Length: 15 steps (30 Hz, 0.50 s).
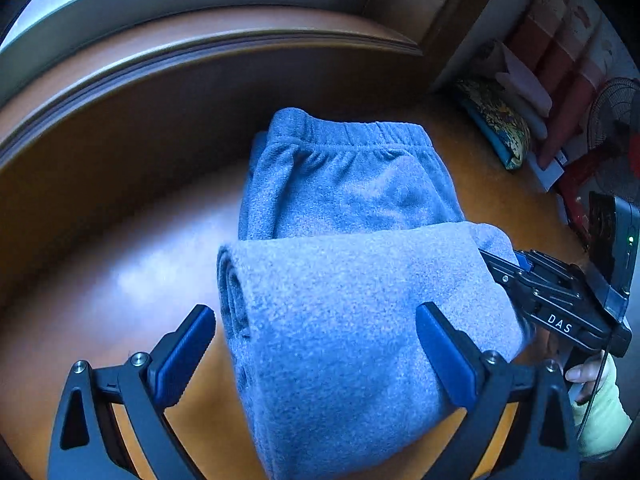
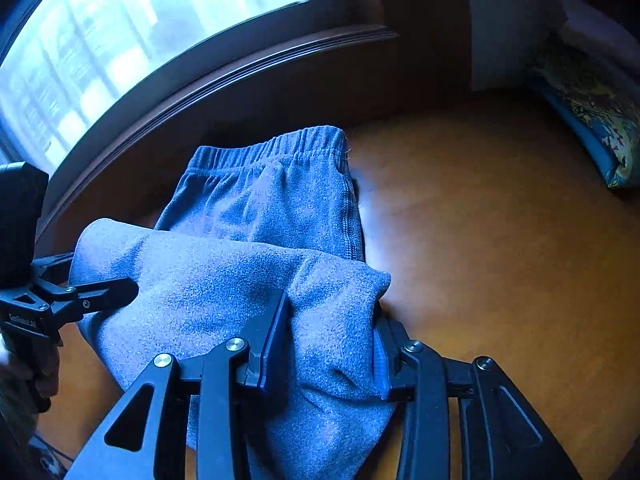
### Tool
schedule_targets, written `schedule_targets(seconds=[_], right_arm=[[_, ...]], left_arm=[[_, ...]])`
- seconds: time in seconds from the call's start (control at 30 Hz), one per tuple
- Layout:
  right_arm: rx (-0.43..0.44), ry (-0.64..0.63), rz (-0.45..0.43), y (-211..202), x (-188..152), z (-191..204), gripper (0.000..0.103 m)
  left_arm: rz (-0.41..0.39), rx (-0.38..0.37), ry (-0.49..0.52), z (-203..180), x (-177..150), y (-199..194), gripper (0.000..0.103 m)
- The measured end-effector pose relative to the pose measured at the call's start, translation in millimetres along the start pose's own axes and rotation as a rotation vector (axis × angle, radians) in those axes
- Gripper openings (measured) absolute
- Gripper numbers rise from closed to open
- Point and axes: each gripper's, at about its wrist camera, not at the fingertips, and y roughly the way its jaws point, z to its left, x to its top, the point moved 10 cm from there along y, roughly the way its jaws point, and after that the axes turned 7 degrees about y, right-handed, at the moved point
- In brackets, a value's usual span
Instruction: Fold clothes
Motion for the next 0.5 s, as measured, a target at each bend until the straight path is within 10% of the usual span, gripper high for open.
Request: schedule_targets(seconds=[0.23, 0.5], right_arm=[[0.061, -0.055, 0.031, -22.5, -50.5, 24.5, 0.038], [0.134, -0.033, -0.142, -102.1, -45.8, 38.3, 0.038]], left_arm=[[0.017, -0.033, -0.096, -7.4, -65.6, -28.8, 0.103], [-0.194, 0.106, -0.038, -18.5, -68.2, -128.9, 0.100]])
